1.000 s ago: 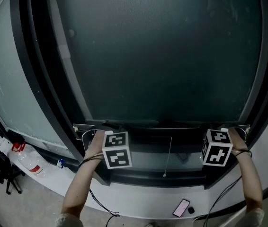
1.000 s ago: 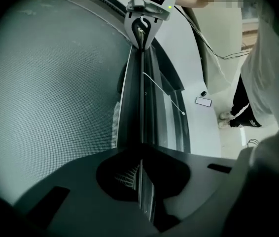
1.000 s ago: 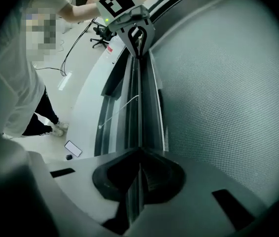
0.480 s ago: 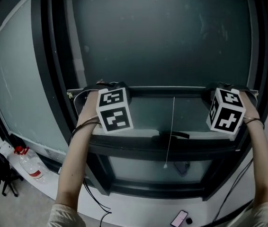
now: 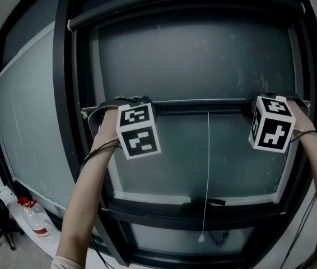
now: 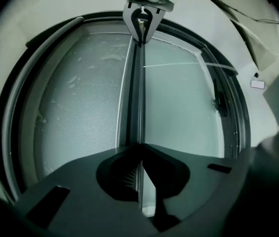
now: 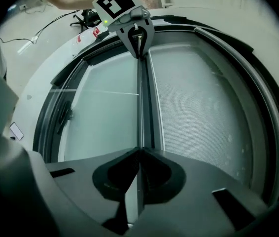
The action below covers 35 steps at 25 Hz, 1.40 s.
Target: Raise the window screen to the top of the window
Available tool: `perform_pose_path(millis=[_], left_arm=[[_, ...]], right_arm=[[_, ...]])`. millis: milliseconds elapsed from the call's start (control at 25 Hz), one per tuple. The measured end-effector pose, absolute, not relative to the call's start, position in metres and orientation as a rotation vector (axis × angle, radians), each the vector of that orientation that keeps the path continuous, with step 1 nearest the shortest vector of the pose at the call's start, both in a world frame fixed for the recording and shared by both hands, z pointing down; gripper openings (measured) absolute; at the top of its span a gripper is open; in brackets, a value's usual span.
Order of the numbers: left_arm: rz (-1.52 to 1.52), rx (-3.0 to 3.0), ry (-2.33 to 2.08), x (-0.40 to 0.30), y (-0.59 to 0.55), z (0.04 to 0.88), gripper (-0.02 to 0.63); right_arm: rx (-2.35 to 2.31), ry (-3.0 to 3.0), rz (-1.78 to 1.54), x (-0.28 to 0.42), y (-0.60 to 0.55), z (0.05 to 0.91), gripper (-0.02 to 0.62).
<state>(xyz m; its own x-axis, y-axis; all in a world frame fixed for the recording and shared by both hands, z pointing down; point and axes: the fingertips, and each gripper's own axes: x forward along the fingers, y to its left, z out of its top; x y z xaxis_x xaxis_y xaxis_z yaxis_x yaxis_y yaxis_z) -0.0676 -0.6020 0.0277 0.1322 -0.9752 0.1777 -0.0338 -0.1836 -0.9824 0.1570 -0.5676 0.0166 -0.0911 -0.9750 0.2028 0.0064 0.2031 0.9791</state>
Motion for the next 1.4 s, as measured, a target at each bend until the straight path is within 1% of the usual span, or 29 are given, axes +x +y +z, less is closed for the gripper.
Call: perform_pose_path(millis=[200, 600, 760, 960, 1400], left_arm=[[-1.134, -1.335, 1.134, -0.069, -0.606, -0.029, 0.014], [-0.998, -1.232, 1.273, -0.069, -0.607, -0.135, 0.015], [-0.822, -1.064, 1.311, -0.071, -0.602, -0.18, 0.017], [-0.687, -0.986, 1.341, -0.07, -0.601, -0.206, 0.018], [-0.63, -0.923, 1.374, -0.07, -0.6, -0.264, 0.022]], right_arm=[[1.114, -1.291, -1.245, 0.156, -0.569, -0.037, 0.018], [1.303, -1.201, -1.352, 0.156, -0.569, -0.142, 0.02], [1.406, -1.103, -1.508, 0.153, -0.568, -0.185, 0.018], [1.486, -1.06, -1.601, 0.154, -0.569, -0.21, 0.018], [1.553, -0.999, -1.661, 0.154, -0.568, -0.267, 0.02]])
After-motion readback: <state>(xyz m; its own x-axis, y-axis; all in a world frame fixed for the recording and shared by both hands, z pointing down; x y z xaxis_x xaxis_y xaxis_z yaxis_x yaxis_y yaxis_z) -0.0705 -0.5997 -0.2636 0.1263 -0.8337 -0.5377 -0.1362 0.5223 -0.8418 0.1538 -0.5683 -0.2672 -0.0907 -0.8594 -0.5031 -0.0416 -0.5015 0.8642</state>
